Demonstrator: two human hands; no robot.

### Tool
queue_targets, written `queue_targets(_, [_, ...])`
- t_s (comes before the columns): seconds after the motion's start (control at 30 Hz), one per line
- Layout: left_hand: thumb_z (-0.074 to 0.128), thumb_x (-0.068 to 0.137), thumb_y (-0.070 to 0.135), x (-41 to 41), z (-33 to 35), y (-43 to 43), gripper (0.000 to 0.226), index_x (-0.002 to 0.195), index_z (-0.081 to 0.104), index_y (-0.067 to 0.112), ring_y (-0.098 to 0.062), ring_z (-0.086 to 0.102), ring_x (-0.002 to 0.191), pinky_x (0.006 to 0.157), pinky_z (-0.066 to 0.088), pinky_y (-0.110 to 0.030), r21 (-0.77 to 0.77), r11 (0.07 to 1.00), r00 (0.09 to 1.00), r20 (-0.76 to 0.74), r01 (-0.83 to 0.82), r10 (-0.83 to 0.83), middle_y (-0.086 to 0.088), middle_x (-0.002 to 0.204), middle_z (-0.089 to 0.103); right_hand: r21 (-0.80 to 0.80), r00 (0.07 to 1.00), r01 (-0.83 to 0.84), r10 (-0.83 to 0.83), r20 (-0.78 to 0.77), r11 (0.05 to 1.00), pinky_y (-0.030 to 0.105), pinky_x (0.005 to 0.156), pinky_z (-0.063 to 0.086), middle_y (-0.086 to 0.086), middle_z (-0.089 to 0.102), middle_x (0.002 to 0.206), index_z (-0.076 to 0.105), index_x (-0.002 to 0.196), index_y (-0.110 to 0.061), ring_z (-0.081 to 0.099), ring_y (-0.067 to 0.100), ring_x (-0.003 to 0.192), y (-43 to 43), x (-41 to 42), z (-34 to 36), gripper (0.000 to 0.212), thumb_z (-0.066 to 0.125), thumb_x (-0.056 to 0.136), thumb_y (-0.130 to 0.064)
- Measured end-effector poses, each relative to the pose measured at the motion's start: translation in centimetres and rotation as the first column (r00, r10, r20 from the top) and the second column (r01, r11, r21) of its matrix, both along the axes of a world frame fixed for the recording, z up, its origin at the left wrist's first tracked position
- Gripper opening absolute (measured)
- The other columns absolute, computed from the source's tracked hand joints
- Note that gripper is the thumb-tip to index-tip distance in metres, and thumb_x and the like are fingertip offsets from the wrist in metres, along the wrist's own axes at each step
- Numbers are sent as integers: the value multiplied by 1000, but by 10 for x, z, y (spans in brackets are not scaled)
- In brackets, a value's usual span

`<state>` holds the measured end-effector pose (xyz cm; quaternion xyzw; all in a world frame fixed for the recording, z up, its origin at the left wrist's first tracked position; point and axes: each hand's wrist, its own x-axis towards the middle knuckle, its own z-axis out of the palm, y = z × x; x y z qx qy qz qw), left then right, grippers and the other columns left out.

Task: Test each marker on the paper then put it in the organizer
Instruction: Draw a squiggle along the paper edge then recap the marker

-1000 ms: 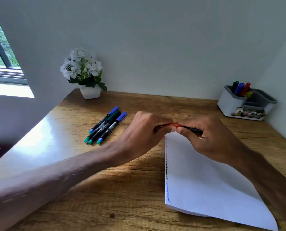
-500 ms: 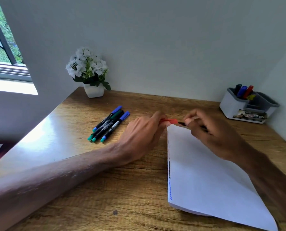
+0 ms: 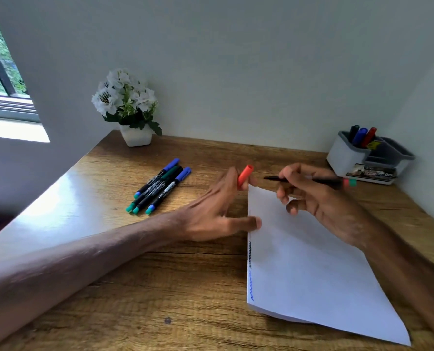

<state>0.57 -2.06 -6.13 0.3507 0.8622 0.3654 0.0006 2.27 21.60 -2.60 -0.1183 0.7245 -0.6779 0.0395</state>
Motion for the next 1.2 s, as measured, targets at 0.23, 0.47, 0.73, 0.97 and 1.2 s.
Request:
queue_targets(0.23, [69, 77, 72, -2, 1, -1, 81, 129, 32, 22, -11, 35, 112, 110, 38, -41, -287, 958, 998, -58, 20, -39, 9, 114, 33, 157, 994, -97, 86, 74, 983, 30, 66, 62, 20, 78, 98, 73, 116, -3, 78, 31, 90, -10, 4, -4, 33, 55, 99, -26])
queue_targets(0.47, [73, 66, 80, 1, 0, 1, 91, 129, 34, 26, -9, 30, 107, 105, 25, -28, -298, 954, 991, -134, -42, 2, 13, 110, 30, 222, 995, -97, 90, 41, 970, 34, 70, 65, 20, 79, 90, 80, 104, -4, 77, 31, 80, -15, 11, -7, 20, 77, 85, -7])
queue_targets(0.73, [76, 59, 84, 9, -3, 4, 91, 113, 21, 36, -8, 31, 105, 104, 27, -30, -308, 951, 982, -184, -15, -44, 12, 108, 32, 276, 971, -43, 105, -215, 960, 33, 41, 49, 8, 63, 55, 72, 75, 0, 55, 24, 40, -26, 9, -24, 5, 71, 75, 5])
queue_targets(0.97, [74, 57, 86, 9, -1, 4, 90, 106, 18, 34, -7, 29, 101, 100, 27, -30, -312, 950, 983, -181, -21, -38, 13, 106, 33, 346, 924, -39, 165, -344, 937, 7, 48, 40, -14, 64, 57, 70, 69, 1, 57, 0, 46, -30, 3, -32, 6, 67, 70, 5])
queue_targets(1.2, [74, 56, 87, 9, -1, 5, 98, 115, 32, 21, -11, 34, 105, 103, 32, -35, -325, 945, 985, -172, -31, -27, 11, 109, 35, 379, 881, 8, 172, -441, 925, 41, 53, 50, 1, 69, 66, 74, 69, -10, 62, 26, 59, -30, 3, -33, 12, 69, 68, -21])
